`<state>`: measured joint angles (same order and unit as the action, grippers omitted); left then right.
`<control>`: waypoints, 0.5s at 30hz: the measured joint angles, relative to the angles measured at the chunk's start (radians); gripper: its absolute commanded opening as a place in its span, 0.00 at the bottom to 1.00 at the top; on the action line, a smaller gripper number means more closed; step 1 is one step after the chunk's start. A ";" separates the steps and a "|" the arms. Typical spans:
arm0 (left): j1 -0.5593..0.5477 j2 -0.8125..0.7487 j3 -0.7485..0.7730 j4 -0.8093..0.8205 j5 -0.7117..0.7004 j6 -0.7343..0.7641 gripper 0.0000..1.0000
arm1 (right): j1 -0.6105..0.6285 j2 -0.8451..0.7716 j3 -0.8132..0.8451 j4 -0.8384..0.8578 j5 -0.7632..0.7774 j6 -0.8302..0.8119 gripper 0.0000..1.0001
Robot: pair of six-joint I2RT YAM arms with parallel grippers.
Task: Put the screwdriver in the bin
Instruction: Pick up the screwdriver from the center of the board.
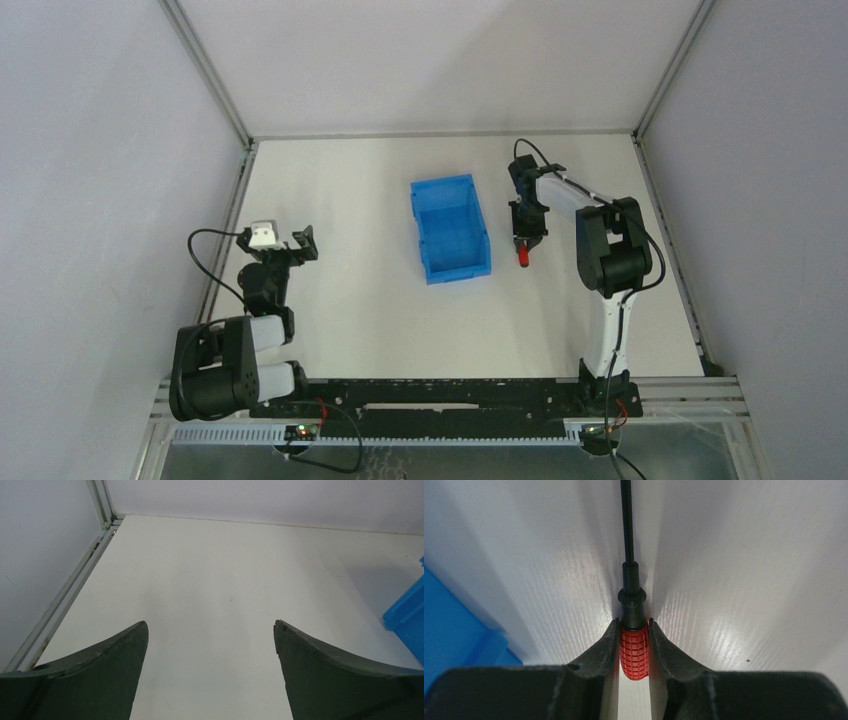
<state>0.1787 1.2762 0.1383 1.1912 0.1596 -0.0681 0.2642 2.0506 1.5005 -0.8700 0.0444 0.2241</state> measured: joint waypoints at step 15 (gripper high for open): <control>0.000 0.000 0.000 0.000 0.000 0.000 1.00 | -0.048 -0.155 -0.007 -0.039 -0.072 -0.006 0.13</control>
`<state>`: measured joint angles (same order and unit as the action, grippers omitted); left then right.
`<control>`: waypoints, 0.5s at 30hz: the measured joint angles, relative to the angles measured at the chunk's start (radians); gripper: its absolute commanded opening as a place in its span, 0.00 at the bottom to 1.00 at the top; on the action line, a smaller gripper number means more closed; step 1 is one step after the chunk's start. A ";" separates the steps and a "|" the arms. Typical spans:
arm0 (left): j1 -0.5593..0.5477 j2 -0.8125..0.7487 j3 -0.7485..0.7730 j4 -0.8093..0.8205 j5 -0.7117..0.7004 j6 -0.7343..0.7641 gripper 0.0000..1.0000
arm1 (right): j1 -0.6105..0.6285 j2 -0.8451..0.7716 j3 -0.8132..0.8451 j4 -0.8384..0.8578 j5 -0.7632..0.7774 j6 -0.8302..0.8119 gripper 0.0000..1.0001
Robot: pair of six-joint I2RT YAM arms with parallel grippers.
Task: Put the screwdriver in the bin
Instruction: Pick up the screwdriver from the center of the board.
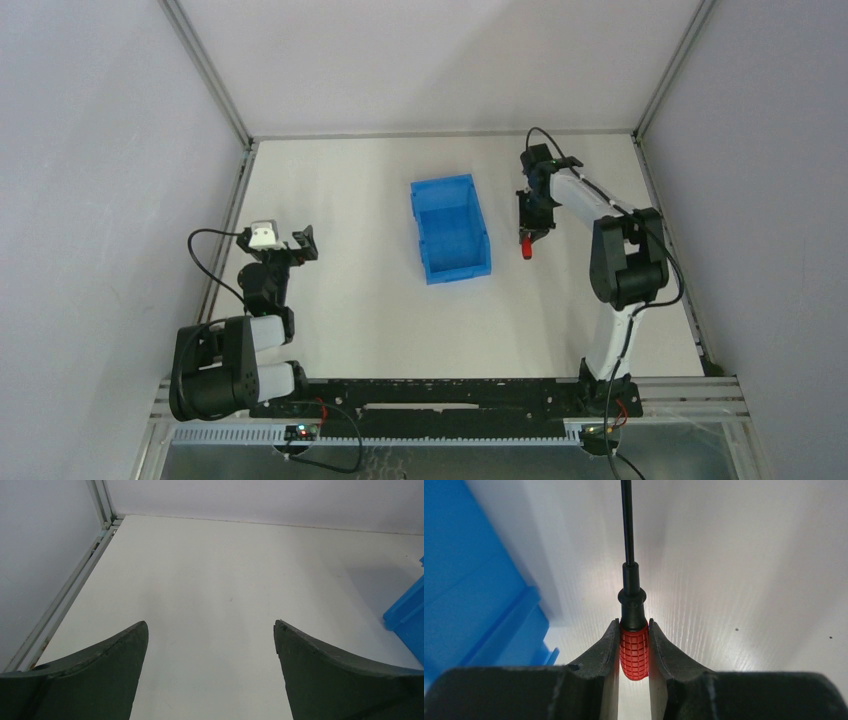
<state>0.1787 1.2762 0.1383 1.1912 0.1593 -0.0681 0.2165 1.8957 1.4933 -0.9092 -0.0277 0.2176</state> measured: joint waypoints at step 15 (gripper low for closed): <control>0.000 0.000 0.000 0.000 0.000 0.000 1.00 | -0.018 -0.149 0.157 -0.138 -0.138 -0.004 0.13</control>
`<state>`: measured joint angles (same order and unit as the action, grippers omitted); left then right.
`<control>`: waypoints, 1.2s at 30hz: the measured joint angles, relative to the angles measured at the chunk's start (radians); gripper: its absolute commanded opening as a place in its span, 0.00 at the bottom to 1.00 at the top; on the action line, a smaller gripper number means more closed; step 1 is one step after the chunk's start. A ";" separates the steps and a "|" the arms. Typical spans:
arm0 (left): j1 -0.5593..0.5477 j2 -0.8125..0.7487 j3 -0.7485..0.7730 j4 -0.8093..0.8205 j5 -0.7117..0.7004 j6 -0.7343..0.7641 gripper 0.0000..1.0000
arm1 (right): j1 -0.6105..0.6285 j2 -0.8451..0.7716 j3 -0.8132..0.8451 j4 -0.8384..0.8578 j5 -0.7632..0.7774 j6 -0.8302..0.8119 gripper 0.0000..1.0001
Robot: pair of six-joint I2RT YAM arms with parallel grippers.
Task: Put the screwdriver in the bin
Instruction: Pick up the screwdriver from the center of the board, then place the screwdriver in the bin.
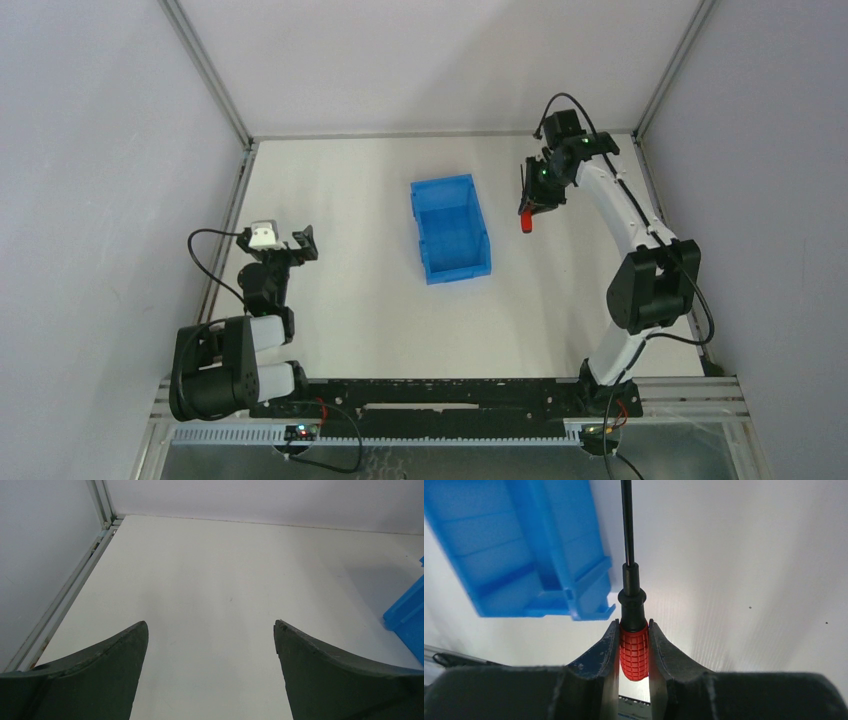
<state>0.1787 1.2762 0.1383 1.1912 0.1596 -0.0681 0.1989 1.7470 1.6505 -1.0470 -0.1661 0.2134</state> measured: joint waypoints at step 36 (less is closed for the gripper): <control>0.000 0.000 0.000 0.000 0.000 0.000 1.00 | 0.395 0.296 0.421 -0.150 0.069 0.163 0.12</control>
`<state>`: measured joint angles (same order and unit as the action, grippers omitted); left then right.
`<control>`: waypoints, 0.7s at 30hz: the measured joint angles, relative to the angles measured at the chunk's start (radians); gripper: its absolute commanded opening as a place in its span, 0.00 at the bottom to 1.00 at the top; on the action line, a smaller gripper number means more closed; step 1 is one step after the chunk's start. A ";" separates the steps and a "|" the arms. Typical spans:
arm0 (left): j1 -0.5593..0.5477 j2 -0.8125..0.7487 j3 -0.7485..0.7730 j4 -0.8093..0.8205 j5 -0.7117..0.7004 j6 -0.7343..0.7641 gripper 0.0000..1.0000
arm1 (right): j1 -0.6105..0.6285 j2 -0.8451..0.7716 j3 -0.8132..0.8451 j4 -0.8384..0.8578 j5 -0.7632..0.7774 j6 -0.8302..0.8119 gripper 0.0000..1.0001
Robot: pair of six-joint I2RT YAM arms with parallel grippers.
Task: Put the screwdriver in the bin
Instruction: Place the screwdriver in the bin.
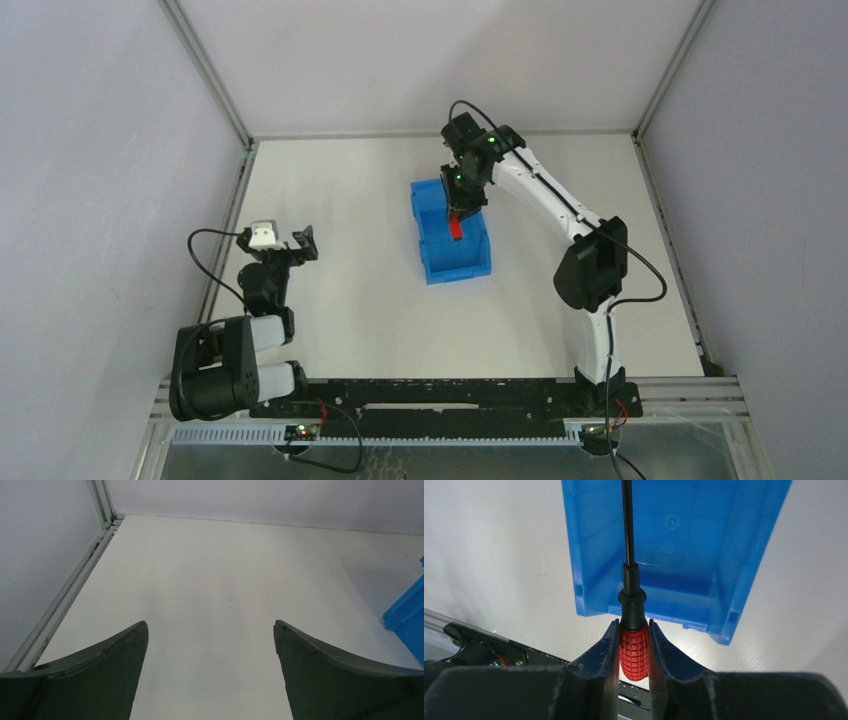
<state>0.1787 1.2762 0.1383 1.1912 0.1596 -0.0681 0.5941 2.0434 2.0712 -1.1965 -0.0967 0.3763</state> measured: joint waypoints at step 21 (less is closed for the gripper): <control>0.000 0.000 0.000 0.000 0.000 0.000 1.00 | 0.030 0.209 -0.015 0.089 0.115 0.035 0.12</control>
<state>0.1787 1.2762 0.1383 1.1912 0.1593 -0.0681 0.6239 2.2524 2.0560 -1.1072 0.0185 0.4110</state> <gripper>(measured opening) 0.996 0.280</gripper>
